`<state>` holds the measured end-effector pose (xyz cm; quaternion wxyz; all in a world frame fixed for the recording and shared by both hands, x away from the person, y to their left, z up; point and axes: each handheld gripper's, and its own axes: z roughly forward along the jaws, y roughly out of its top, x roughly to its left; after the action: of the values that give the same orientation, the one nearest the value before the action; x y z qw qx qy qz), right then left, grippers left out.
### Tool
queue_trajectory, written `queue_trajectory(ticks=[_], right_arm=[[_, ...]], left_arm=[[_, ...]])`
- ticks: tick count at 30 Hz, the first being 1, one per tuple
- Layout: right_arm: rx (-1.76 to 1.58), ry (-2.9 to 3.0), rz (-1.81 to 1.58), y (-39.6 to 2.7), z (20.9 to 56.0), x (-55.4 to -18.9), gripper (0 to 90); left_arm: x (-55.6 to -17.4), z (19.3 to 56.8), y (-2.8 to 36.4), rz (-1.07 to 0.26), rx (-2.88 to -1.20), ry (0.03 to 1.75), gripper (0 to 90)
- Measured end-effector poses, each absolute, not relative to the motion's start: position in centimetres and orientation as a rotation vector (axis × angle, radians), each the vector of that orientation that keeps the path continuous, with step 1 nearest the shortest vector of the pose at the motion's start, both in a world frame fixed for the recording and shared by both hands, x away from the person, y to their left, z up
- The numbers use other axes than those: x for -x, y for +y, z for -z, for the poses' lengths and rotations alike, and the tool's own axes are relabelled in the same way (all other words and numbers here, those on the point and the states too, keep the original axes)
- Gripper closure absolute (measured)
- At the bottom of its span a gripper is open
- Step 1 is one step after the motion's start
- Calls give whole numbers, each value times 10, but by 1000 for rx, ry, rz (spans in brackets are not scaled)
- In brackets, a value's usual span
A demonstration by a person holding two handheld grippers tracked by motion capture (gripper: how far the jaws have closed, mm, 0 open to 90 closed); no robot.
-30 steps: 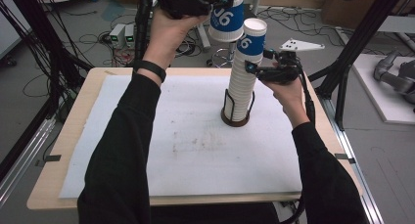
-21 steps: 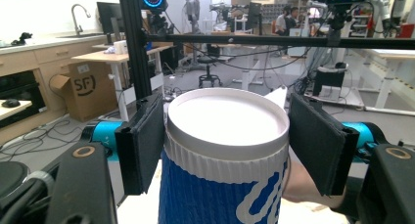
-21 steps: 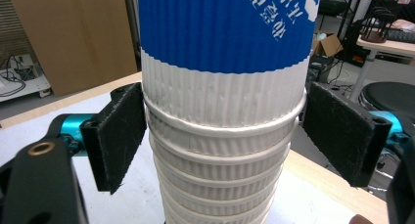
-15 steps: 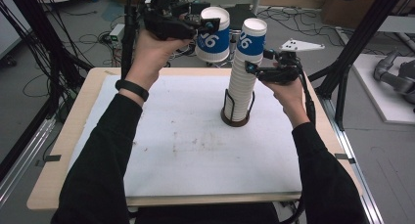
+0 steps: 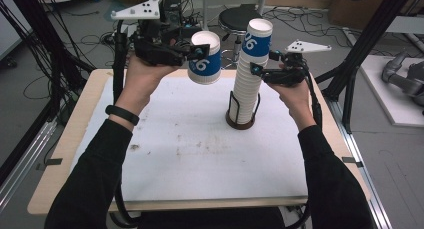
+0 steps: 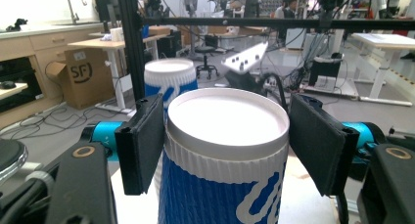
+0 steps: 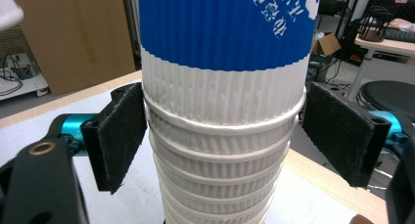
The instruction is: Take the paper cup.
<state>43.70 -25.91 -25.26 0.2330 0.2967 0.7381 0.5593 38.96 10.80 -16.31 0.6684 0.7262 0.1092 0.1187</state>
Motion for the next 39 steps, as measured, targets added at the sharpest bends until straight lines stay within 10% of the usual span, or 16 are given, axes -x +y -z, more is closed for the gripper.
queue_trajectory(ticks=[39], right_arm=[[-812,2004,-1532,-269,250,-419,170]], left_arm=[[-366,259,123,-164,-1676,291,314]])
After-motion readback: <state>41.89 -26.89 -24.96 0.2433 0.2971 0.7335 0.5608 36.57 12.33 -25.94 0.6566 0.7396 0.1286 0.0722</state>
